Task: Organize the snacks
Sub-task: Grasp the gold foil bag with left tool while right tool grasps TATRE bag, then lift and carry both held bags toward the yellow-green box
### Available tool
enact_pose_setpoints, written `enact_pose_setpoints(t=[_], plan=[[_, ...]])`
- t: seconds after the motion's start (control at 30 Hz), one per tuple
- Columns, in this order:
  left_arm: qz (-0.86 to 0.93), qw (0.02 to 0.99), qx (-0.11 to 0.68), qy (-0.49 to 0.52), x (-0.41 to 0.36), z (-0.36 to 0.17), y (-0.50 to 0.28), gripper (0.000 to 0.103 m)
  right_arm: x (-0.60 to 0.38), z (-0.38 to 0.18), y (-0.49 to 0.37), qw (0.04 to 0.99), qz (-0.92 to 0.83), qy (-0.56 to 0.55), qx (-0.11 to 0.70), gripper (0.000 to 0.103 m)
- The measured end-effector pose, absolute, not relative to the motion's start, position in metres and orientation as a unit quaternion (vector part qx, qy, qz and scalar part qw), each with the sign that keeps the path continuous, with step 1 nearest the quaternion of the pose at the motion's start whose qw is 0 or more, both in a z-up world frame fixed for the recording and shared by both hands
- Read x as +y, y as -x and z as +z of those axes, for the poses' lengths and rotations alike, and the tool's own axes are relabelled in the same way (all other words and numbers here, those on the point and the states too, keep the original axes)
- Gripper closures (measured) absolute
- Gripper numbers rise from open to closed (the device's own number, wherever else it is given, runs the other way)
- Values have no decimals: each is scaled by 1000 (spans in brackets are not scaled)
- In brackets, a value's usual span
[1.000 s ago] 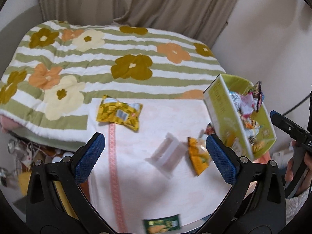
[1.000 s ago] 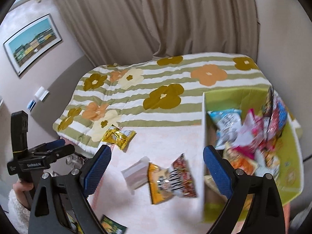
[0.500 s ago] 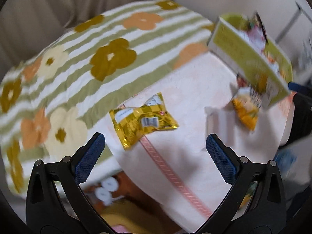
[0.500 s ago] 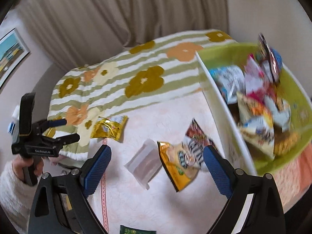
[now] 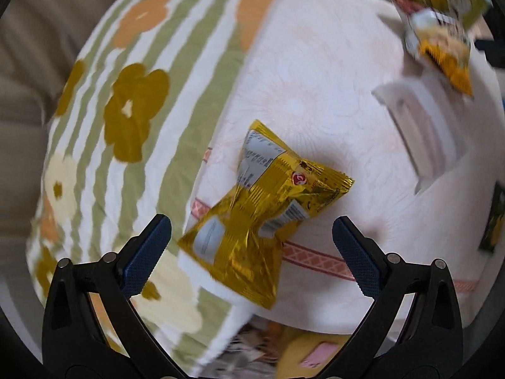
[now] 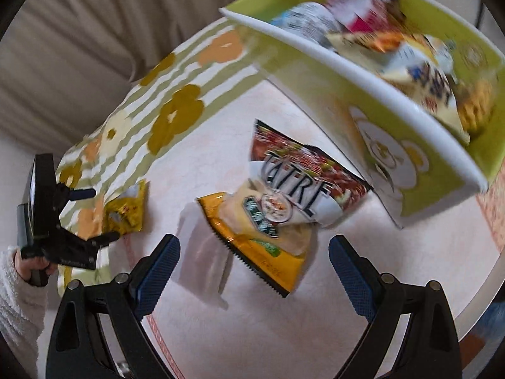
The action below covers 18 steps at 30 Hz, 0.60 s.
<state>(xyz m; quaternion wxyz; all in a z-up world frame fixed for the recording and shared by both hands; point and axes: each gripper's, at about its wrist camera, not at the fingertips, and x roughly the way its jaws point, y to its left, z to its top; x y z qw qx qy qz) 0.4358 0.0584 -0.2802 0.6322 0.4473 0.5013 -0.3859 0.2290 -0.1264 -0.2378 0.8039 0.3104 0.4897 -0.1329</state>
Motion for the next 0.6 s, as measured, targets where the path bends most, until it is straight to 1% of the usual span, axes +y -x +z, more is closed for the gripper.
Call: enact_pose_setpoints(t=[0.07, 0.13, 0.2, 0.23, 0.37, 0.4, 0.6], plan=[[-395, 618, 503, -456, 54, -289, -436, 8, -131, -242, -228, 799, -141, -329, 483, 9], [-404, 604, 508, -462, 50, -297, -436, 20, -134, -244, -228, 795, -148, -343, 478, 9], [-405, 600, 510, -466, 47, -304, -437, 28, -136, -248, -230, 791, -151, -355, 476, 9], [-406, 599, 510, -465, 46, -306, -437, 31, -137, -250, -229, 789, -153, -361, 473, 9], [-411, 600, 515, -453, 45, -307, -435, 37, -141, -255, -227, 784, -158, -374, 470, 9], [-412, 600, 519, -448, 44, -307, -435, 44, -141, -256, -227, 784, -158, -377, 468, 9], [-409, 611, 531, -421, 43, -303, -423, 47, -145, -262, -232, 782, -156, -400, 452, 9]])
